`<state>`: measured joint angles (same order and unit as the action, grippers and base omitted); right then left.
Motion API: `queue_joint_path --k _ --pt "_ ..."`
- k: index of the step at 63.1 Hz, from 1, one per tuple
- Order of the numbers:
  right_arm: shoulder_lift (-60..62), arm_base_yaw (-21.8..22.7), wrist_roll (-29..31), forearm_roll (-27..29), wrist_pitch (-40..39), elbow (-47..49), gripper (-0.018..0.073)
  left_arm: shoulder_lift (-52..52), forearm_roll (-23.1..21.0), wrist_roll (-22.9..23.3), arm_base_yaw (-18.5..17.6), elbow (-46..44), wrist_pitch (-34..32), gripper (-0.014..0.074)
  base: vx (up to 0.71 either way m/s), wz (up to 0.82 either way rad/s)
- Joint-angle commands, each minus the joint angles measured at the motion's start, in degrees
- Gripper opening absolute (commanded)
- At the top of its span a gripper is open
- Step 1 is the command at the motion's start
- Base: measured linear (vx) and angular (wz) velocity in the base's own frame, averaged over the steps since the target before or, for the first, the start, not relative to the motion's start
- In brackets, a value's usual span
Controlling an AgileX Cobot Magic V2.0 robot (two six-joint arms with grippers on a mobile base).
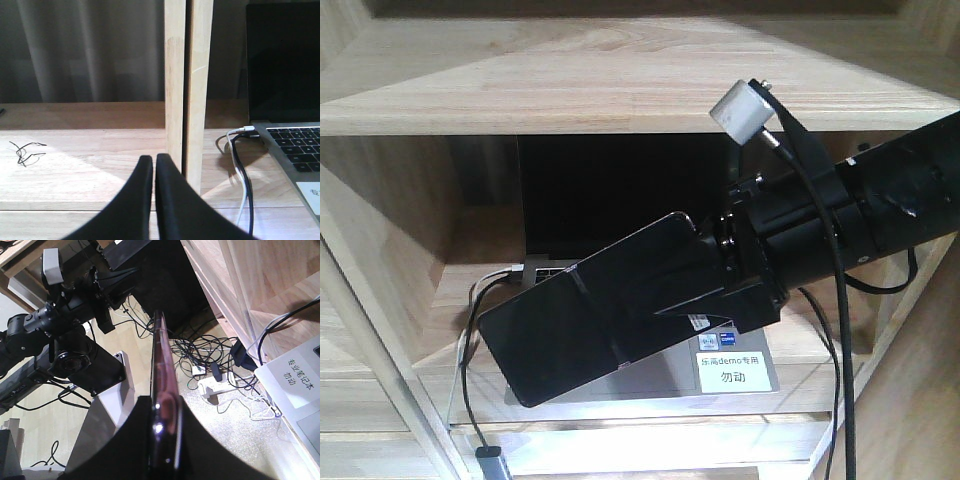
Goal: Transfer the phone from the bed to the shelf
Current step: 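Approach the shelf above the laptop with the held phone, then raise the right gripper with the phone above the upper shelf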
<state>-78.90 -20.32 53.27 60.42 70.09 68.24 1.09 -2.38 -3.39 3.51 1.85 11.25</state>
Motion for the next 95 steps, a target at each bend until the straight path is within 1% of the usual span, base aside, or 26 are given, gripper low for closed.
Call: queue_joint_path --k 1,28,34,41,45,49,57,63,68,82,89,95 --pt "1.97 0.10 0.13 4.60 3.65 1.54 -0.0002 0.48 -0.53 0.00 0.02 0.41 -3.99 0.0001 0.00 0.00" --pt "1.97 0.10 0.13 4.76 3.41 1.54 -0.0002 0.48 -0.53 0.00 0.02 0.41 -3.99 0.0001 0.00 0.00" --pt "1.97 0.10 0.13 6.20 2.67 1.54 -0.0002 0.48 -0.53 0.00 0.02 0.41 -3.99 0.0001 0.00 0.00" --pt "1.97 0.10 0.13 10.20 2.97 2.05 -0.0002 0.48 -0.53 0.00 0.02 0.41 -3.99 0.0001 0.00 0.00" --pt "1.97 0.10 0.13 11.53 3.08 3.43 -0.0002 0.48 -0.53 0.00 0.02 0.41 -3.99 0.0001 0.00 0.00" --pt "1.97 0.10 0.13 12.41 3.08 5.70 -0.0002 0.48 -0.53 0.00 0.02 0.41 -3.99 0.0001 0.00 0.00" --pt "1.97 0.10 0.05 12.41 2.85 11.55 -0.0002 0.48 -0.53 0.00 0.02 0.41 -3.99 0.0001 0.00 0.00" --pt "1.97 0.10 -0.65 12.41 1.12 16.52 -0.0002 0.48 -0.53 0.00 0.02 0.41 -3.99 0.0001 0.00 0.00" --pt "1.97 0.10 -1.80 12.41 -2.28 20.78 -0.0002 0.48 -0.53 0.00 0.02 0.41 -3.99 0.0001 0.00 0.00" --pt "0.70 0.10 -1.38 12.34 -13.35 29.21 -0.0002 0.48 -0.53 0.00 0.02 0.41 -3.99 0.0001 0.00 0.00" --pt "-2.01 0.10 -1.38 12.40 -16.18 33.94 -0.0002 0.48 -0.53 0.00 0.02 0.41 -3.99 0.0001 0.00 0.00" --pt "-5.62 -0.09 -1.38 13.02 -16.77 38.73 -0.0002 0.48 -0.53 0.00 0.02 0.41 -3.99 0.0001 0.00 0.00"
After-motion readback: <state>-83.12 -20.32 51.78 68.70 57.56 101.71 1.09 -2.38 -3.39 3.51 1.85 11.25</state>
